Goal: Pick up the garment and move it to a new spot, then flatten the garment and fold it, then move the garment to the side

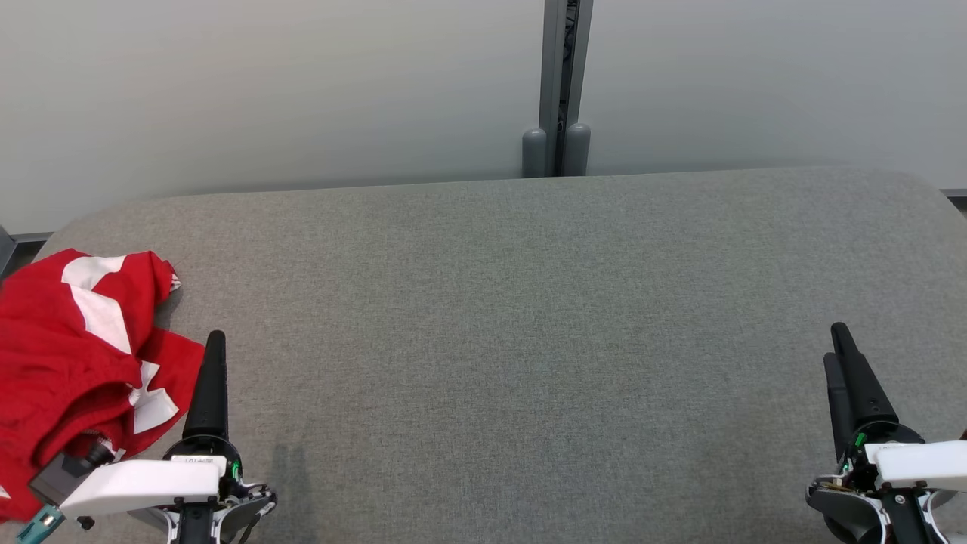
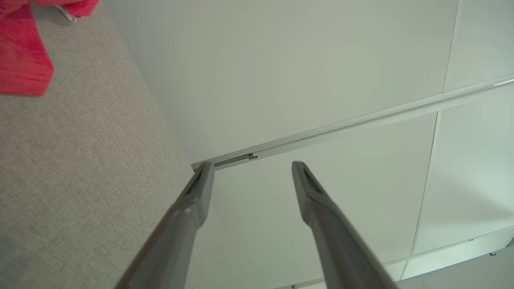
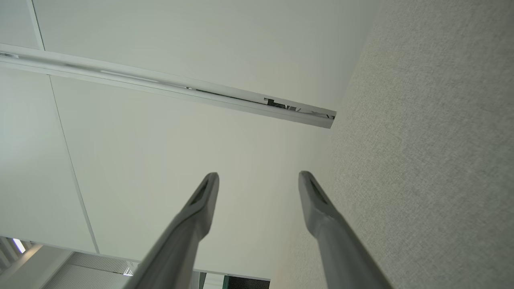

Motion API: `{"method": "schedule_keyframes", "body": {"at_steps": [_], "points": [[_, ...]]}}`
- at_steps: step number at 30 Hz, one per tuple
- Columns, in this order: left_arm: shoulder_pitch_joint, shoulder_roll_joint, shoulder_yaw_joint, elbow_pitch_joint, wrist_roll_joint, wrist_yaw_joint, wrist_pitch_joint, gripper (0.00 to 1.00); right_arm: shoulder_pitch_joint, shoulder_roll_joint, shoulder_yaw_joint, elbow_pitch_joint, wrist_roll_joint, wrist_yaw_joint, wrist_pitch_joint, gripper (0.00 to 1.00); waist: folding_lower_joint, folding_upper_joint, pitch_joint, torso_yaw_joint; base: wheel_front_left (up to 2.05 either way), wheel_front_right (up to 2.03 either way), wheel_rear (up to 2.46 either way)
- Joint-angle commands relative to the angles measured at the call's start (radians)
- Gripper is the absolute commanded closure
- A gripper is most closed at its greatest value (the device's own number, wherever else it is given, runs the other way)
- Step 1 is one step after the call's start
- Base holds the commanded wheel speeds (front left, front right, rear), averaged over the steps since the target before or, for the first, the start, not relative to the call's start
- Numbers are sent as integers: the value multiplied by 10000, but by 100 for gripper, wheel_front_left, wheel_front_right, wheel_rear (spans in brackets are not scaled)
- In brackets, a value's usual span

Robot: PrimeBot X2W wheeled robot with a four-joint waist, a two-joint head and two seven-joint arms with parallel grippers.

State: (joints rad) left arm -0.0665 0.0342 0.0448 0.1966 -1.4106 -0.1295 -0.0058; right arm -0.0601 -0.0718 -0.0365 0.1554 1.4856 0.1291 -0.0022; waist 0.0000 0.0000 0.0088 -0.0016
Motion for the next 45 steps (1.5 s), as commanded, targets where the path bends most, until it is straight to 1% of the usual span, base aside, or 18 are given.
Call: {"method": "schedule_keyframes", "body": {"at_steps": [1,4,9,15,19,20,24,30,33,38,45], "points": [[-321,99,-69,-299,525,30,-118,0,-171,-148,13,-331,-498,8,-152,0,0,0,22,-2,0,0,0],[-341,102,-148,-485,1073,173,-235,0,-180,-161,26,-500,-1123,9,-272,0,0,0,51,0,0,0,0],[-376,108,-368,-683,1994,539,-419,0,-177,-183,94,-722,-2069,10,-456,0,0,0,86,2,0,0,0],[-415,116,-760,-890,3298,963,-628,0,-199,-248,287,-1072,-3236,11,-668,0,0,0,101,-11,0,0,0],[-448,119,-1087,-972,4396,1267,-765,0,-181,-327,446,-1305,-4024,12,-804,0,0,0,110,-16,0,0,0],[-448,119,-1087,-972,4396,1267,-765,0,-181,-327,446,-1305,-4024,12,-804,0,0,0,110,-16,0,0,0],[-465,124,-1407,-984,5443,1613,-891,0,-154,-448,682,-1480,-4849,13,-932,0,0,0,119,-12,0,0,0],[-498,130,-1796,-891,6701,2094,-1075,0,-99,-535,865,-1614,-6134,14,-1112,0,0,0,111,-5,0,0,0],[-502,133,-1976,-869,7228,2296,-1164,0,-58,-554,865,-1559,-6809,14,-1201,0,0,0,96,3,0,0,0],[-503,138,-2193,-812,7932,2507,-1305,0,-29,-515,838,-1451,-7713,15,-1348,0,0,0,93,11,0,0,0],[-532,144,-2402,-767,8684,2742,-1501,0,-30,-537,935,-1332,-8622,17,-1541,0,0,0,97,15,0,0,0]]}}
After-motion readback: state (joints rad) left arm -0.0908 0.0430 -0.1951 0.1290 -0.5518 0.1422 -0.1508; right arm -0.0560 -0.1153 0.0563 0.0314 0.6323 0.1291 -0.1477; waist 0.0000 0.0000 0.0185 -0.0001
